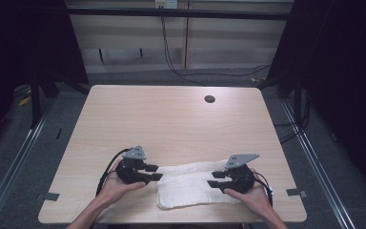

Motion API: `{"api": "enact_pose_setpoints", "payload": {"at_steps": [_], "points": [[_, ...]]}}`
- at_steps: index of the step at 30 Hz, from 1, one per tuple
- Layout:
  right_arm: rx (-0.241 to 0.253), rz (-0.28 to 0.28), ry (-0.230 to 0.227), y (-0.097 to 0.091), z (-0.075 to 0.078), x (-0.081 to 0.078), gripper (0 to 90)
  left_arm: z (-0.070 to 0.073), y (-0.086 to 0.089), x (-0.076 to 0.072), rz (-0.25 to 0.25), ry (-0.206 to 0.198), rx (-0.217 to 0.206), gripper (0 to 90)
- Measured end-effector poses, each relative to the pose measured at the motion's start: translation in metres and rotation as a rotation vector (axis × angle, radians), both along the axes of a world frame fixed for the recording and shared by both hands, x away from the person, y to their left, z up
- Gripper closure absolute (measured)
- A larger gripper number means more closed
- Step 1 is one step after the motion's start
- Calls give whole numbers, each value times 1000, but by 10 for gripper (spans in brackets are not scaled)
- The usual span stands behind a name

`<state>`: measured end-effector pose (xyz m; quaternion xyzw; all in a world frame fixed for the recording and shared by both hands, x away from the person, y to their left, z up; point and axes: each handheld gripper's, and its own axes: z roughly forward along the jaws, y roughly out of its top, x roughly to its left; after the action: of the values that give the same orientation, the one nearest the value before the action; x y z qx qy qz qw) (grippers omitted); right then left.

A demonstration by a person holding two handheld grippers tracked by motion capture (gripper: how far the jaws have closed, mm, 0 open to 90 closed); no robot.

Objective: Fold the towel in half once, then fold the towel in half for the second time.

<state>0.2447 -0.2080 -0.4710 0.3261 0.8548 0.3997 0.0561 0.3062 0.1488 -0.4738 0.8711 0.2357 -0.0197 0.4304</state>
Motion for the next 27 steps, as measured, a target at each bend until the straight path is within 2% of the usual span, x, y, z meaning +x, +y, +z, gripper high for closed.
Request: {"api": "enact_pose_setpoints", "payload": {"at_steps": [2,5,8,11,12,13,15,17,18,20,22,23,25,27], "points": [[-21,-7,-3,10,1,0,577,-2,1,7,14,2,4,575],[-13,32,12,25,1,6,575,-6,1,19,35,28,20,497],[-13,80,22,42,0,10,572,-4,4,24,42,30,-4,479],[-9,112,23,58,1,11,573,-3,3,31,55,20,37,464],[6,130,27,64,1,10,573,-2,3,33,61,16,31,450],[3,142,29,69,2,9,573,-1,3,34,67,19,25,454],[-2,166,25,77,3,6,577,3,3,39,75,-1,15,460],[8,196,25,85,5,4,585,4,4,41,85,-6,9,470],[4,207,23,90,6,3,595,4,5,41,83,-22,19,478],[15,240,32,100,6,1,610,5,7,39,87,-26,5,488],[-2,273,29,112,4,-3,681,6,10,37,95,-39,8,489],[-16,295,25,117,3,-4,689,7,12,36,95,-40,2,486],[-29,311,38,128,0,-5,685,6,15,36,103,-44,2,484],[-14,326,39,137,-3,-4,675,5,19,37,109,-41,1,480]]}}
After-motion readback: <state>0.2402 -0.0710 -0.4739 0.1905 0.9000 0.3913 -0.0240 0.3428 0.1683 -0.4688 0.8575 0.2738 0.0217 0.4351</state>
